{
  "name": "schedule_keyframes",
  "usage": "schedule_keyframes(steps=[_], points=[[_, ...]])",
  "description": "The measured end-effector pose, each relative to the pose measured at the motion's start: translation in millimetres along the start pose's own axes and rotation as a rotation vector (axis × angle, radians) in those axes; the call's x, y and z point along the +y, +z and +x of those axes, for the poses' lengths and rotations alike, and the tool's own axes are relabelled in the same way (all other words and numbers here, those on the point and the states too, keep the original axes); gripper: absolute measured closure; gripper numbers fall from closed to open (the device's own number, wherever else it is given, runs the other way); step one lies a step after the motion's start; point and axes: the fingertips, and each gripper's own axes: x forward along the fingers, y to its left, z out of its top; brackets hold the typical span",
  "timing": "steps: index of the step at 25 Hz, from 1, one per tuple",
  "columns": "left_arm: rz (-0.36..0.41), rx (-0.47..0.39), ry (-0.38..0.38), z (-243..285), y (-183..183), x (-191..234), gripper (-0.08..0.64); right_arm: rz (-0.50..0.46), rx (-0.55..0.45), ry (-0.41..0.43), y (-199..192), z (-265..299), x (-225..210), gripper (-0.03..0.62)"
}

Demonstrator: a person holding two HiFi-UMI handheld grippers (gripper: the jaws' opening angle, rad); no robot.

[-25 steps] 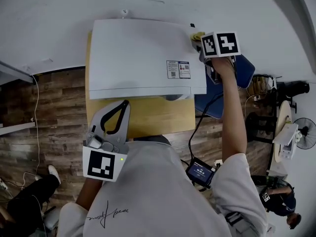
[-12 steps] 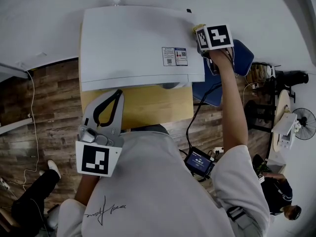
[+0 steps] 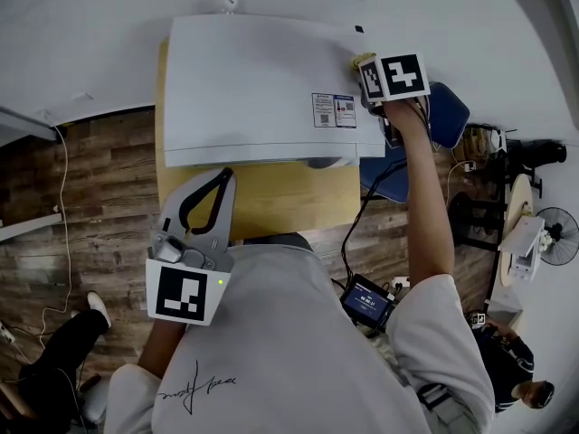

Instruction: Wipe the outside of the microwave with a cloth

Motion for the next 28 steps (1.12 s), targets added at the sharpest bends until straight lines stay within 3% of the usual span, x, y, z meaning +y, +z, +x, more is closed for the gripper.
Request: schedule_keyframes(steps=[12, 28], points=[[0.011, -0.009, 0.007, -9.0, -0.3, 11.4, 0.566, -0.017, -0.006, 0.066, 19.8, -0.1, 39.5, 0.471], [0.01, -0.017, 0.052, -25.2, -1.4, 23.7, 0.566, -0.075, -0.054, 0.221, 58.3, -4.9, 115.4, 0.471]])
